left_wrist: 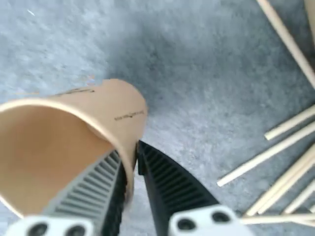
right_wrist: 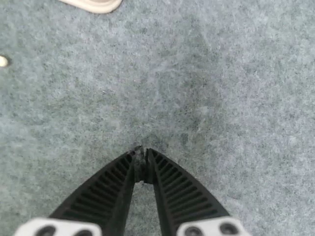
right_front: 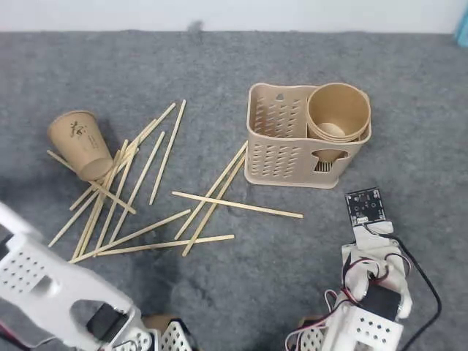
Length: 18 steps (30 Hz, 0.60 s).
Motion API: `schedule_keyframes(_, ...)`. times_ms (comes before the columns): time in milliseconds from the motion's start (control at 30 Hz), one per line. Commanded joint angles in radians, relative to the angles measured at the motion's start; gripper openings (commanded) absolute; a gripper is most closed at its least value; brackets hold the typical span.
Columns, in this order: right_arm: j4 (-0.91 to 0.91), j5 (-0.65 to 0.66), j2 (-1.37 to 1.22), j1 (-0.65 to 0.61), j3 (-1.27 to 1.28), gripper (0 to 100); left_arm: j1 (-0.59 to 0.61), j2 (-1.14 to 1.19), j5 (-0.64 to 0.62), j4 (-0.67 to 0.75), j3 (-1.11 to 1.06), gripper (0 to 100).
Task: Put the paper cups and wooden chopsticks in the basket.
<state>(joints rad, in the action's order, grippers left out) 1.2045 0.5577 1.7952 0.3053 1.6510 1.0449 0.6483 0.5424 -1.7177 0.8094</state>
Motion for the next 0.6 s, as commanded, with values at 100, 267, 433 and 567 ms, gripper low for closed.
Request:
schedule_keyframes(100,0.002,0.014,0.019,0.013,-0.009,0.8,0.002,-0.061,0.011,-0.04,0.058,1)
schedule_keyframes(267,0.002,0.015,0.019,0.013,-0.009,0.8,-0.041,-0.236,0.011,-0.04,-0.068,1)
schedule_keyframes(433,0.002,0.015,0.019,0.013,-0.009,0.8,-0.144,-0.494,0.011,-0.038,-0.308,1)
schedule_keyframes(567,0.002,0.014,0.019,0.013,-0.009,0.8,-0.275,-0.686,-0.005,-0.038,-0.481,1)
